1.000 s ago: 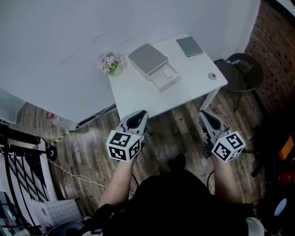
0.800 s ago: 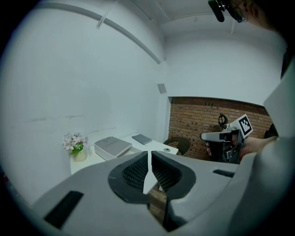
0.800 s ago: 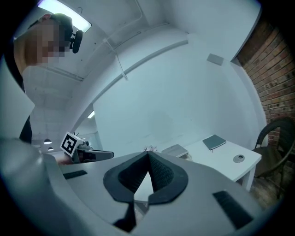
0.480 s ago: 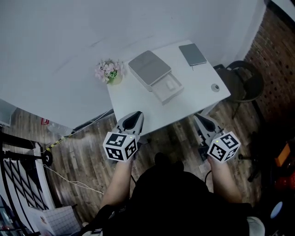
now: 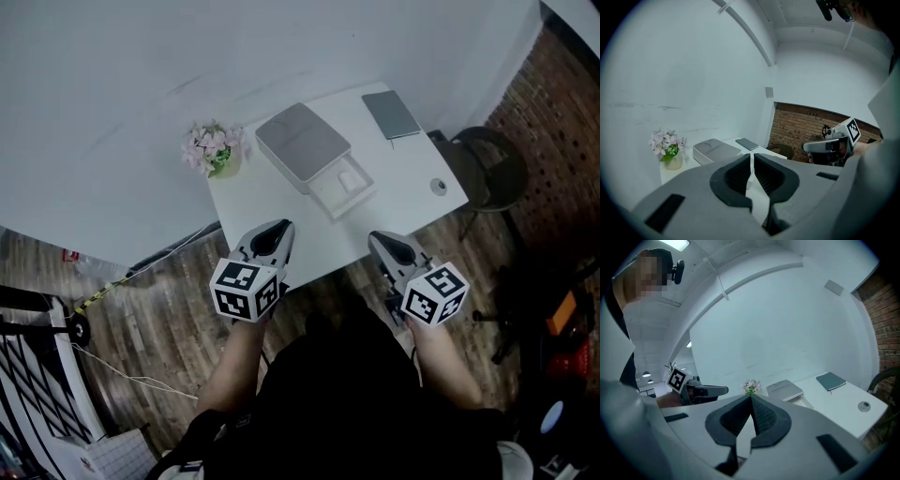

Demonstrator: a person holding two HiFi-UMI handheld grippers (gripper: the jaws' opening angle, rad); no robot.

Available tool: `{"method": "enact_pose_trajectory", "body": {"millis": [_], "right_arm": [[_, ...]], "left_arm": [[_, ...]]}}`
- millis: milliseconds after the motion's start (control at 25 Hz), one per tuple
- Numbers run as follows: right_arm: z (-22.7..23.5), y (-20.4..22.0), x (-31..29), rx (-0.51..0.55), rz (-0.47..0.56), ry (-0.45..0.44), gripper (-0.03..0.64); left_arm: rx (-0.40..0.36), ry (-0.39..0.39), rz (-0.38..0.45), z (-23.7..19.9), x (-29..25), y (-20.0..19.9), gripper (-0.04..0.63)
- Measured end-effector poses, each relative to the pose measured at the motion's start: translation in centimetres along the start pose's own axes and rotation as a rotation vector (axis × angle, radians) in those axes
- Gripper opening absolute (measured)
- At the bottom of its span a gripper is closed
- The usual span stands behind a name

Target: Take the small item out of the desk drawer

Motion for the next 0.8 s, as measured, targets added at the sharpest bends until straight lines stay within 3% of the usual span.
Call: {"method": "enact_pose_trajectory", "body": {"millis": [320,600,800], "right_arm": [[5.3,-0.2,-5.5,0.003,-0.065,0.024,-0.005],[11.4,-0.1,-10.6,0.11,-0.223,0.071,-0.005],[15.0,0.8,-14.0,0.099,-0.311,0.048,-0.005]], "left_arm": [[0.005,0.016,-0.041,-2.0,-4.7,-1.2,0.032],[0.01,0.023,-0.101,-3.2,-9.9,-1.7,0.032],[0.041,0.003,-0.13,-4.4,-12.4,-1.5,0.032]]}}
Point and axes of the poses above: the fingertips, and each gripper's own axes: x backward along the fingers, z to its right, y out of its underside, the point moved 10 cm from there along x, backward along the fingers, and after that the axes turned 6 degrees about x, right-handed, at the moved point
